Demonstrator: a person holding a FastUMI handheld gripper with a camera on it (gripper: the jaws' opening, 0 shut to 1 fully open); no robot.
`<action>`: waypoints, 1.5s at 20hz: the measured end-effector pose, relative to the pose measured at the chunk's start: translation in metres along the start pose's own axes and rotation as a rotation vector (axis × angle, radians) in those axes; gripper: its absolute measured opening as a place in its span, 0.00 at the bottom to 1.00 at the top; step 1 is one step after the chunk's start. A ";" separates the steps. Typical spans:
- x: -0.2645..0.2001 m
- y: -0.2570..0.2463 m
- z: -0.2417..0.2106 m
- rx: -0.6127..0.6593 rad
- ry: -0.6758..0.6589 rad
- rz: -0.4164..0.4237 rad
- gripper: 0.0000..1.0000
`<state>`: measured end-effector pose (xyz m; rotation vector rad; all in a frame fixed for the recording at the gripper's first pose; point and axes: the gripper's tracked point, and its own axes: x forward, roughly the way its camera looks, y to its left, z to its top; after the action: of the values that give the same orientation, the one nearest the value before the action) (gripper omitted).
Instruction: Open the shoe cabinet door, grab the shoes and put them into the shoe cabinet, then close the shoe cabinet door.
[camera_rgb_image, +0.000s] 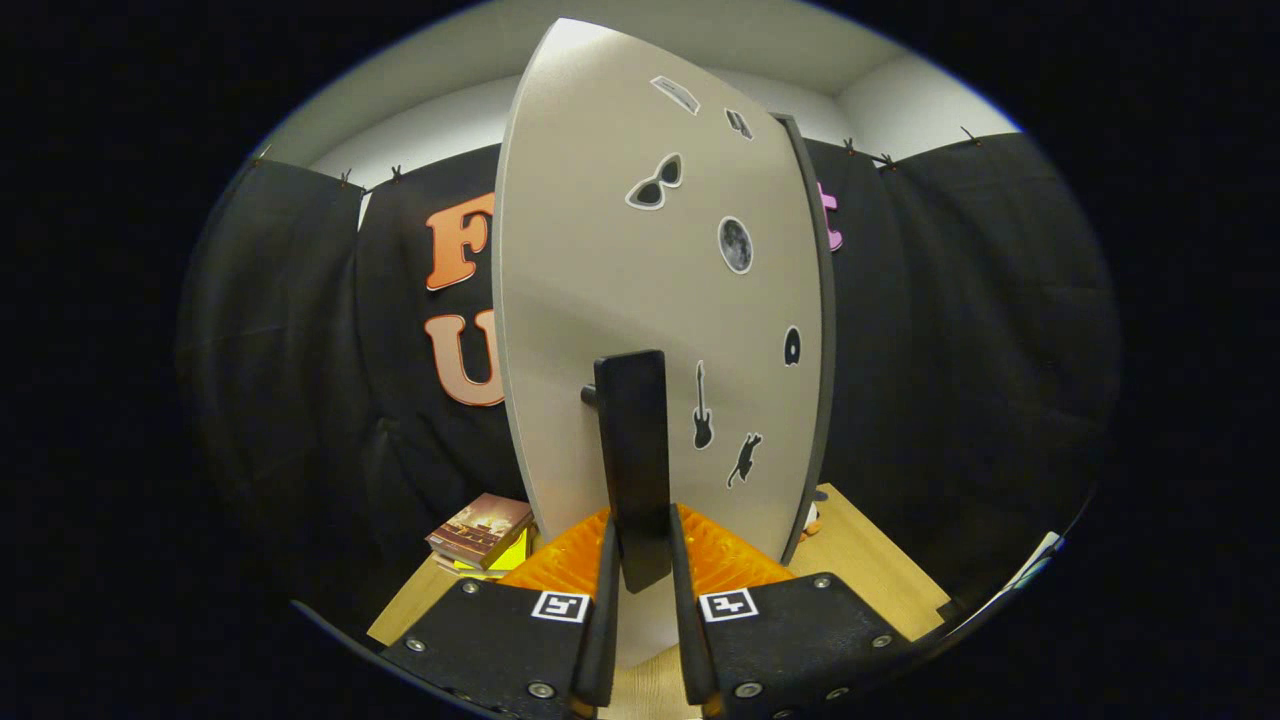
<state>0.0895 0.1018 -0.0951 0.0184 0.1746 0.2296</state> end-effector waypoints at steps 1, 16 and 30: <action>-0.005 -0.006 -0.001 0.010 0.001 -0.018 0.26; -0.049 -0.111 -0.001 -0.083 -0.018 -0.363 0.19; -0.122 -0.145 -0.014 -0.084 -0.045 -0.557 0.27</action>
<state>0.0030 -0.0674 -0.0939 -0.1080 0.1192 -0.3186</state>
